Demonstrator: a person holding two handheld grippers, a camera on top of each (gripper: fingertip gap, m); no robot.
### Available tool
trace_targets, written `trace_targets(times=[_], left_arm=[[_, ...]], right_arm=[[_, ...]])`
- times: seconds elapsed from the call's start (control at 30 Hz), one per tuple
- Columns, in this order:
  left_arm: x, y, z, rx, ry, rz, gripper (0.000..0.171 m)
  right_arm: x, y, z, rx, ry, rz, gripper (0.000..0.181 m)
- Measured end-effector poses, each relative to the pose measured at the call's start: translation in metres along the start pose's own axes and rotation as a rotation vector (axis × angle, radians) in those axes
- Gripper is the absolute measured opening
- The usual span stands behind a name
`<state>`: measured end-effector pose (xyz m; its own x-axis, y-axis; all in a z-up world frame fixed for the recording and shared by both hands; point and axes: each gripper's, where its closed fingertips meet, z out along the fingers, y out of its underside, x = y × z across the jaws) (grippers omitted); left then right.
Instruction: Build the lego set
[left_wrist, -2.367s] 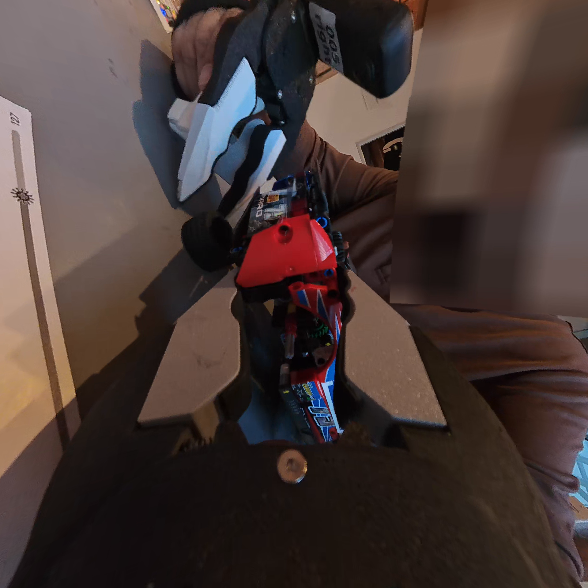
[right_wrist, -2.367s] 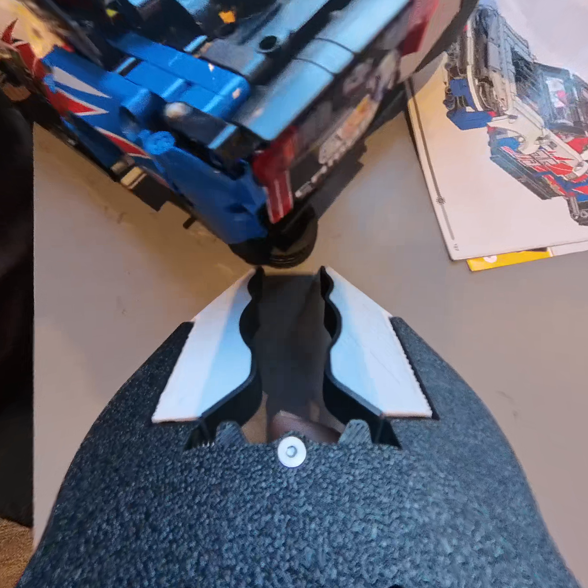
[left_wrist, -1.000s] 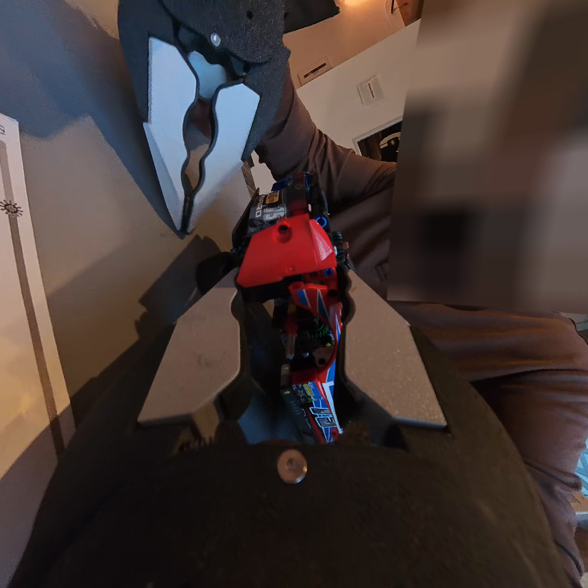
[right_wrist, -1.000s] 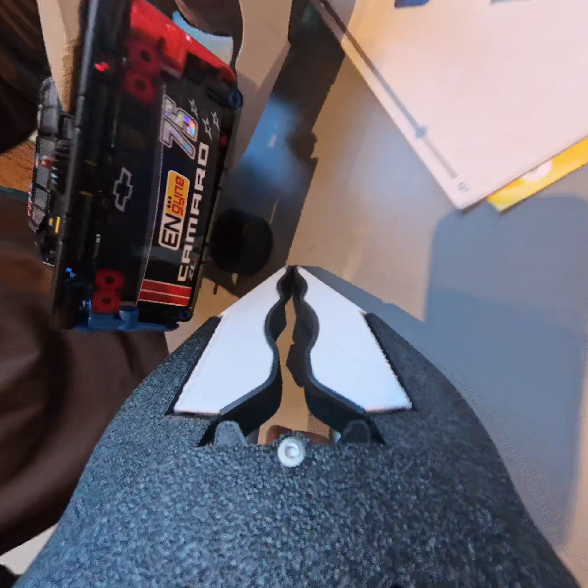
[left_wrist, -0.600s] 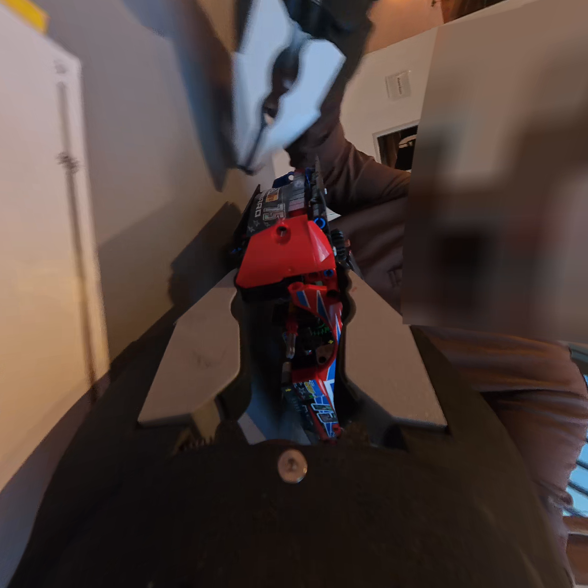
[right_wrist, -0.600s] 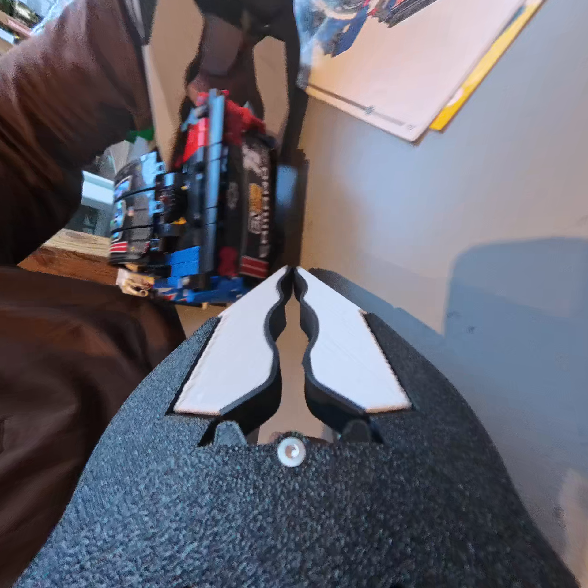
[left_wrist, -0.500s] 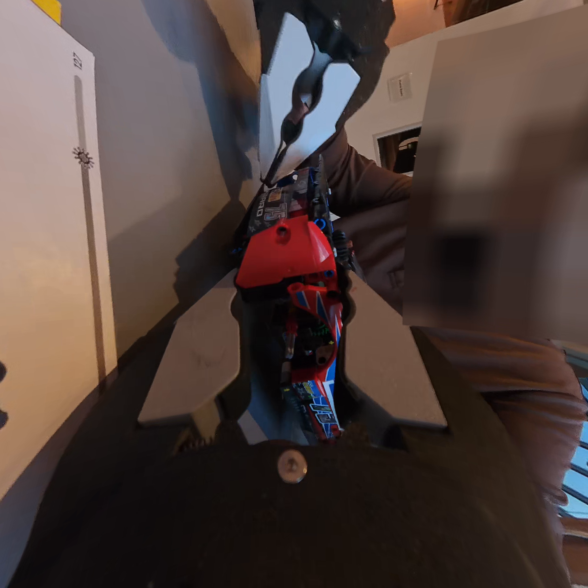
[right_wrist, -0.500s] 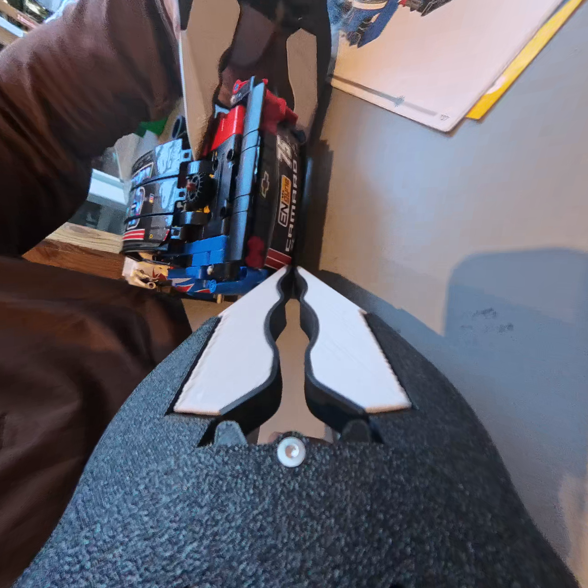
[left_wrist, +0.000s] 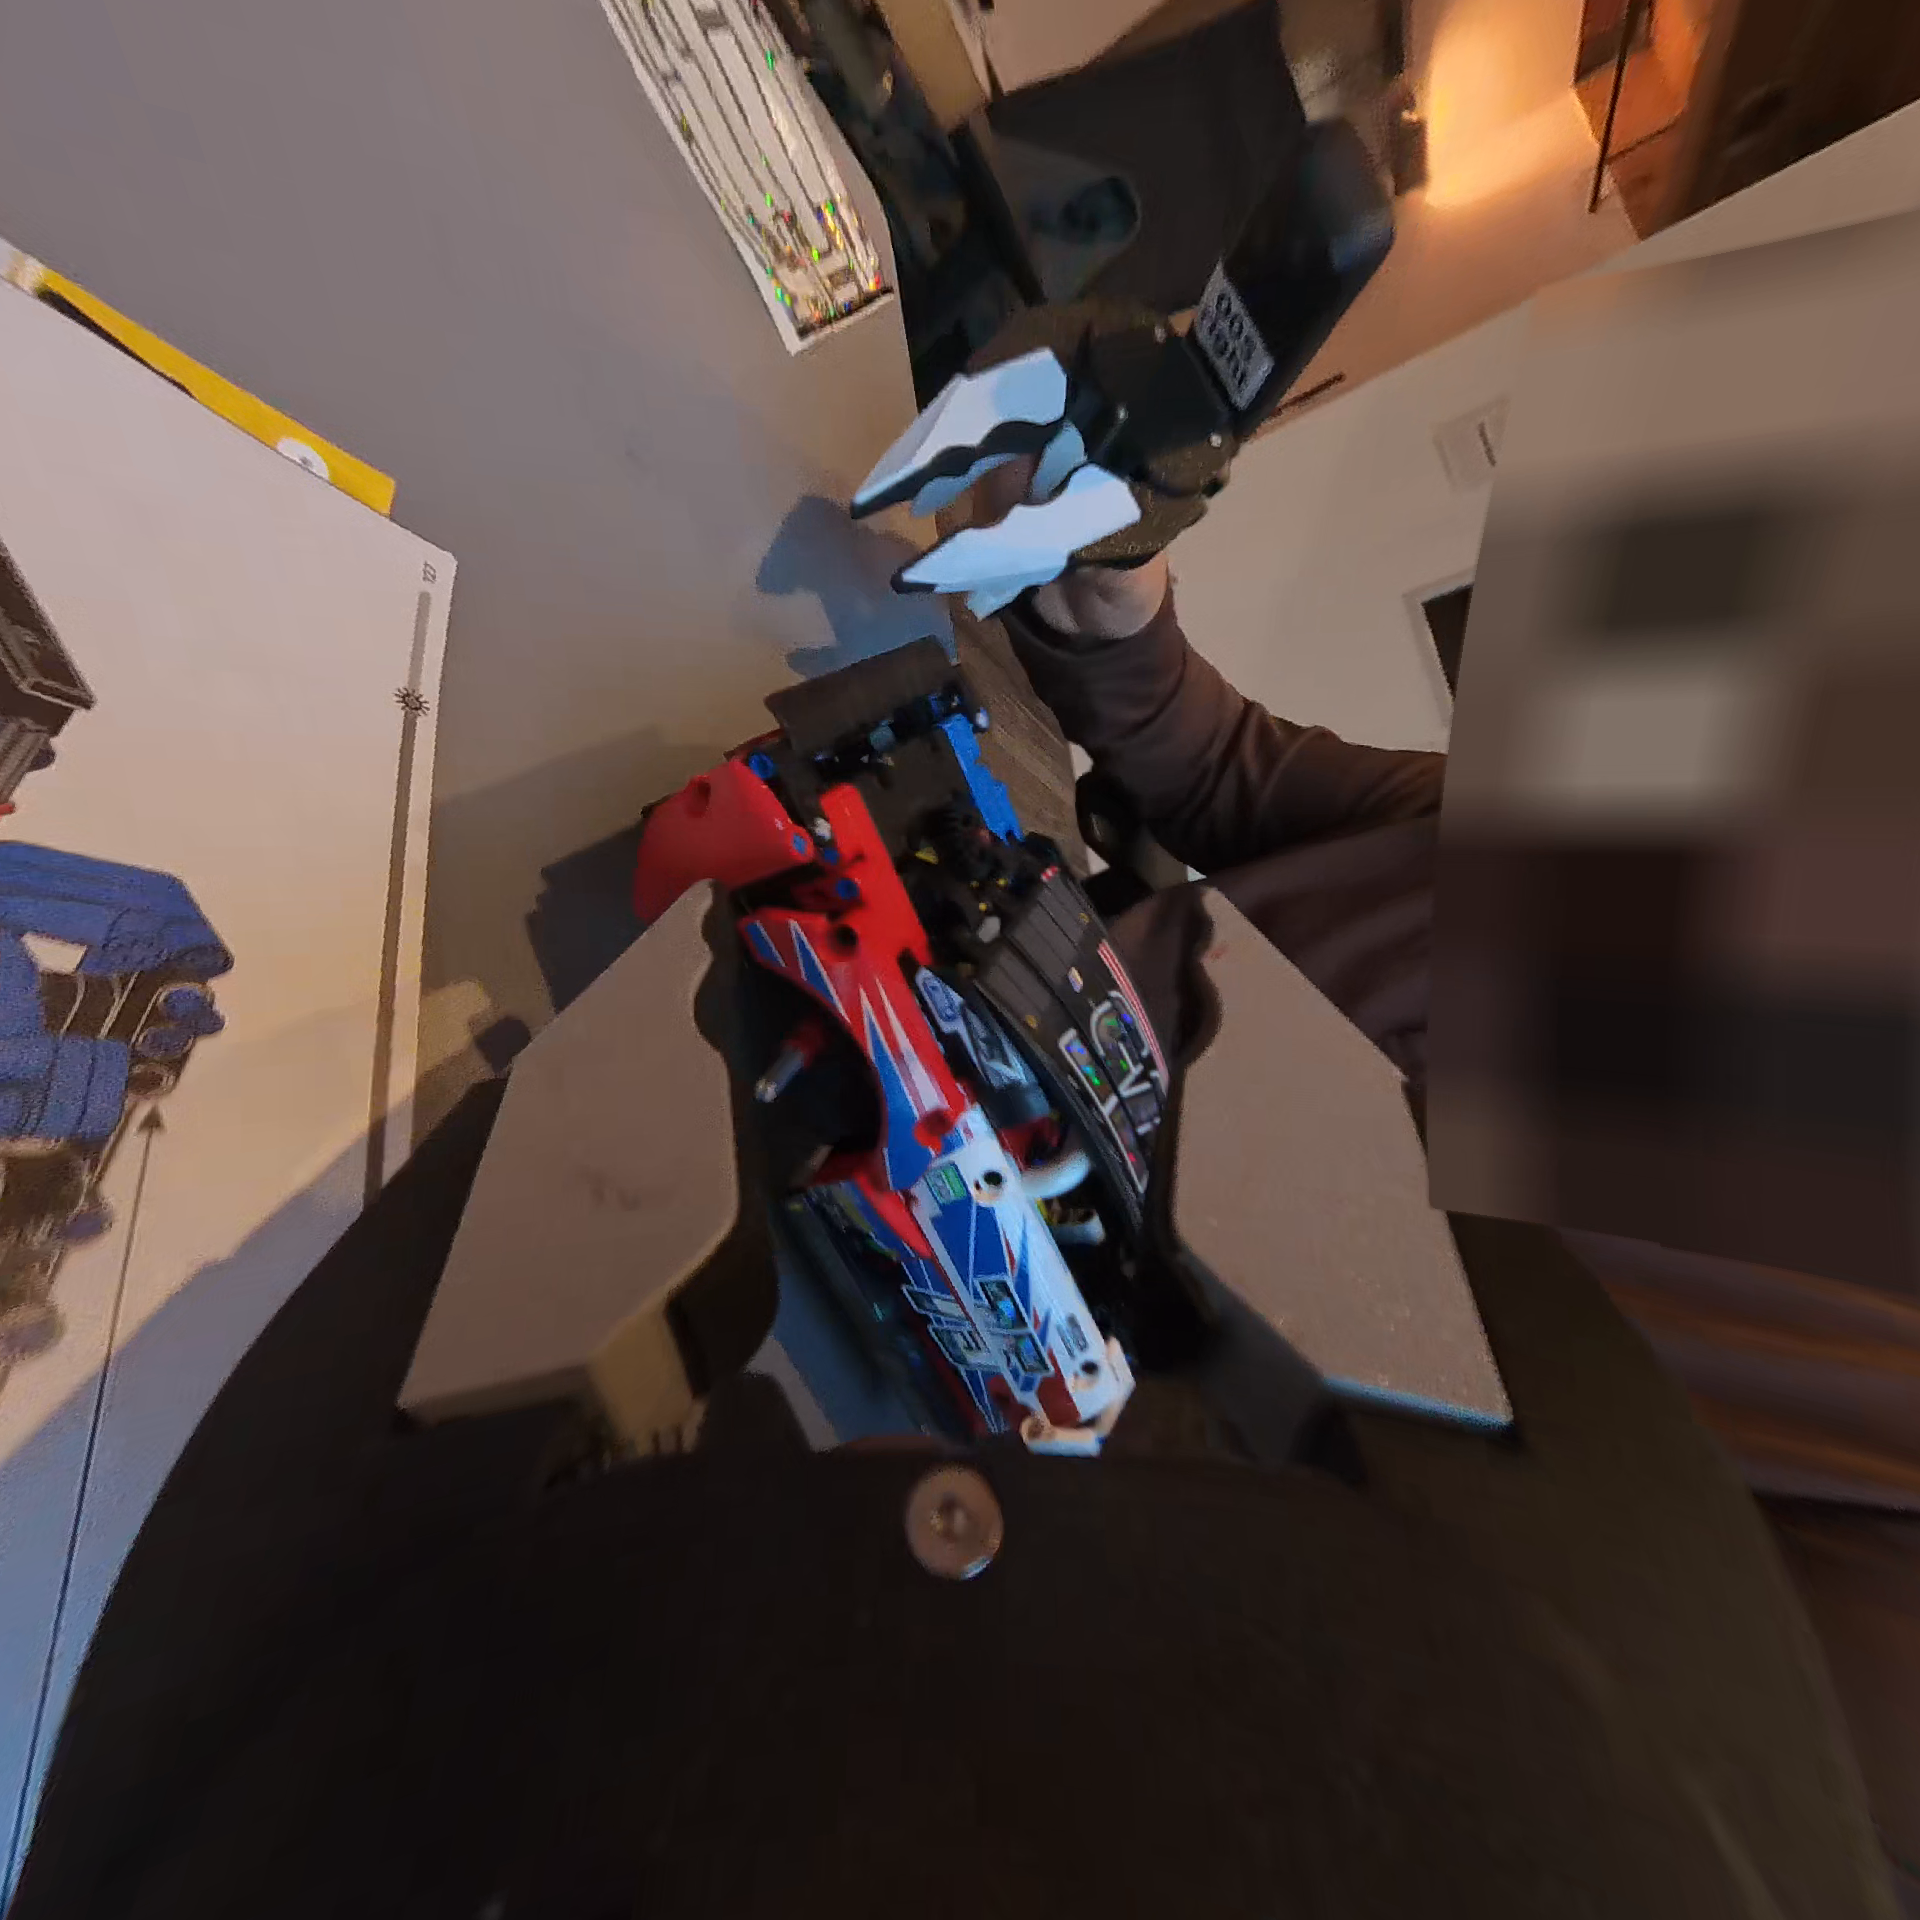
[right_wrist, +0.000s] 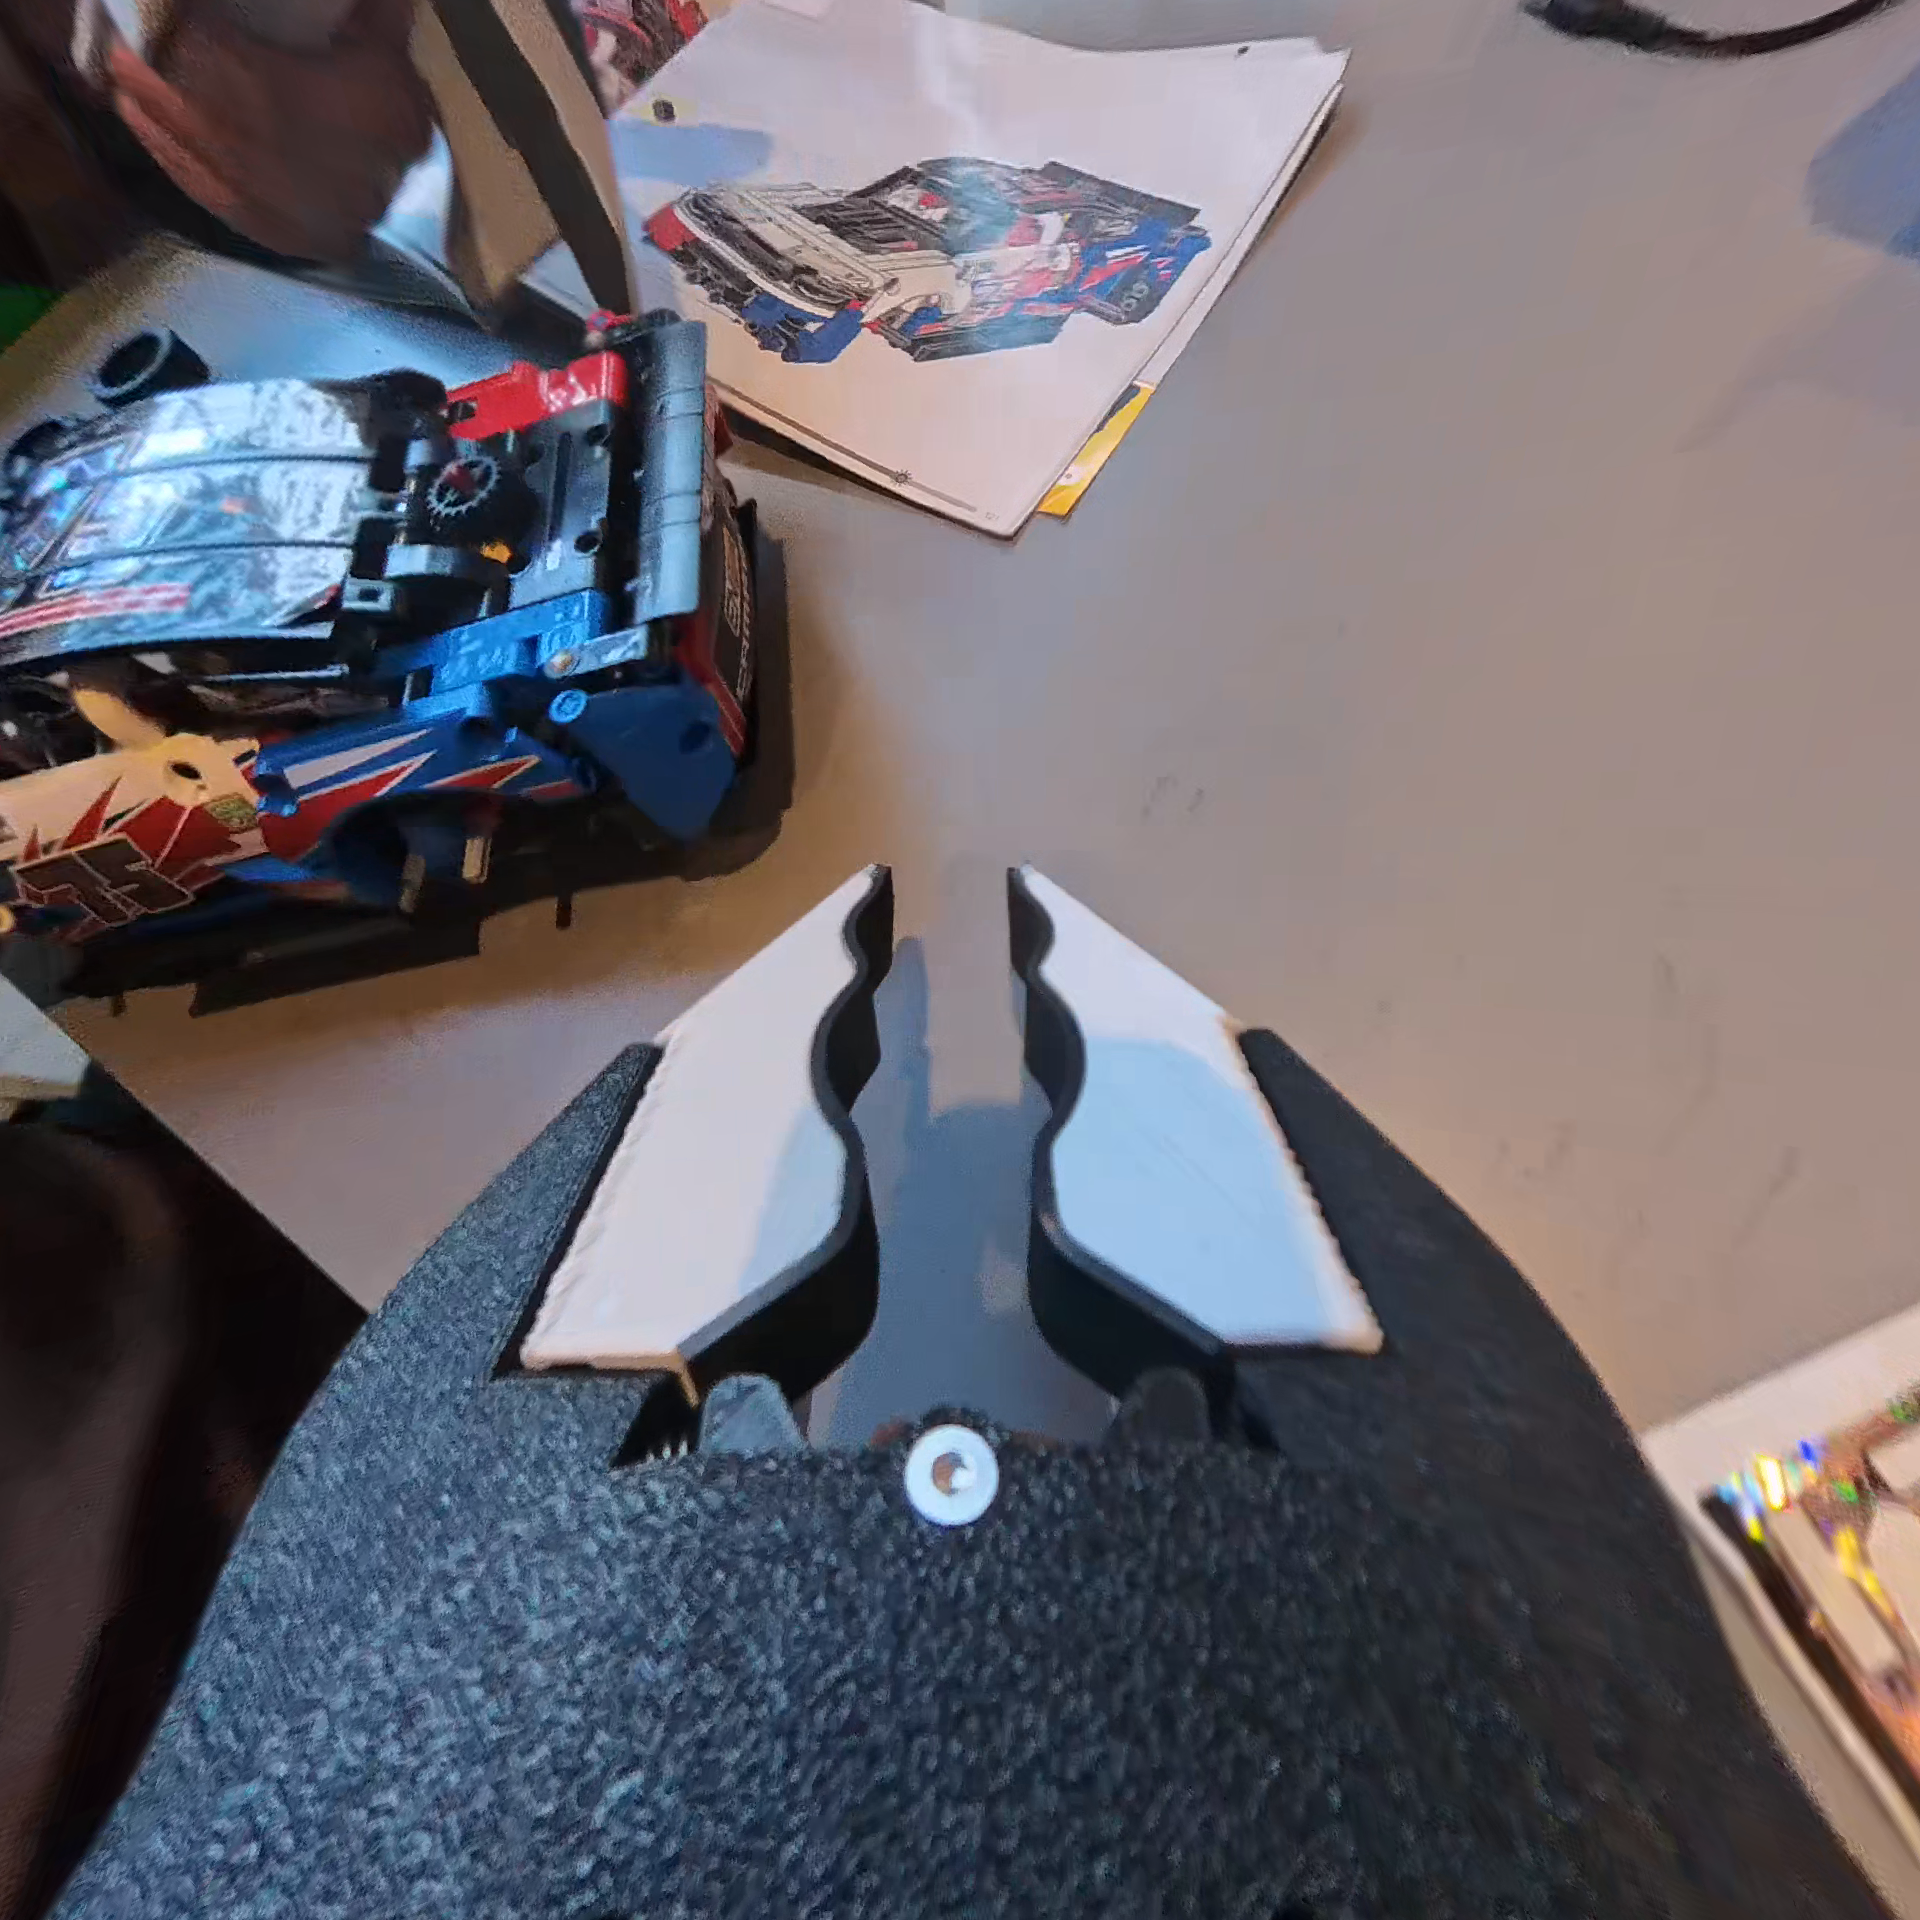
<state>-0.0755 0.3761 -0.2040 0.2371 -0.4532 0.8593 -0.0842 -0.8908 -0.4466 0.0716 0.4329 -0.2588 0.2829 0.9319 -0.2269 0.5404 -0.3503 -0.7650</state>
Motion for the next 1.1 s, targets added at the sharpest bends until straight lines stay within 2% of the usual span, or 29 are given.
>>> trace_targets(times=[0.1,0.2,0.33,0.43,0.6,0.8,0.93,1.0,1.03,1.1], left_arm=[[0.017,0.007,-0.018,0.05,-0.041,0.062,0.08],[0.03,0.029,-0.032,0.057,-0.134,0.125,0.079],[0.053,0.071,-0.048,0.097,-0.239,0.241,0.076],[0.061,0.11,-0.058,0.138,-0.3,0.279,0.075],[0.07,0.172,-0.062,0.164,-0.386,0.438,0.08],[0.059,0.232,-0.039,0.068,-0.489,0.588,0.094],[0.051,0.245,-0.022,0.036,-0.619,0.73,0.099],[0.041,0.242,-0.02,0.019,-0.728,0.763,0.106],[0.043,0.24,-0.016,0.022,-0.734,0.792,0.111],[0.048,0.236,-0.007,0.015,-0.733,0.845,0.11]], right_arm=[[-0.009,0.004,-0.015,0.048,0.041,-0.005,0.027],[-0.026,0.002,-0.035,0.144,0.088,-0.013,0.032],[-0.085,0.002,-0.058,0.323,0.076,-0.068,0.036],[-0.143,0.011,-0.059,0.385,0.036,-0.163,0.034],[-0.231,0.029,-0.037,0.391,-0.065,-0.2,0.04],[-0.295,0.066,0.007,0.322,-0.052,-0.176,0.053],[-0.311,0.066,0.035,0.34,0.021,-0.19,0.057],[-0.306,0.066,0.048,0.356,0.106,-0.239,0.057],[-0.299,0.067,0.053,0.359,0.164,-0.253,0.06],[-0.295,0.068,0.06,0.379,0.19,-0.235,0.063]])
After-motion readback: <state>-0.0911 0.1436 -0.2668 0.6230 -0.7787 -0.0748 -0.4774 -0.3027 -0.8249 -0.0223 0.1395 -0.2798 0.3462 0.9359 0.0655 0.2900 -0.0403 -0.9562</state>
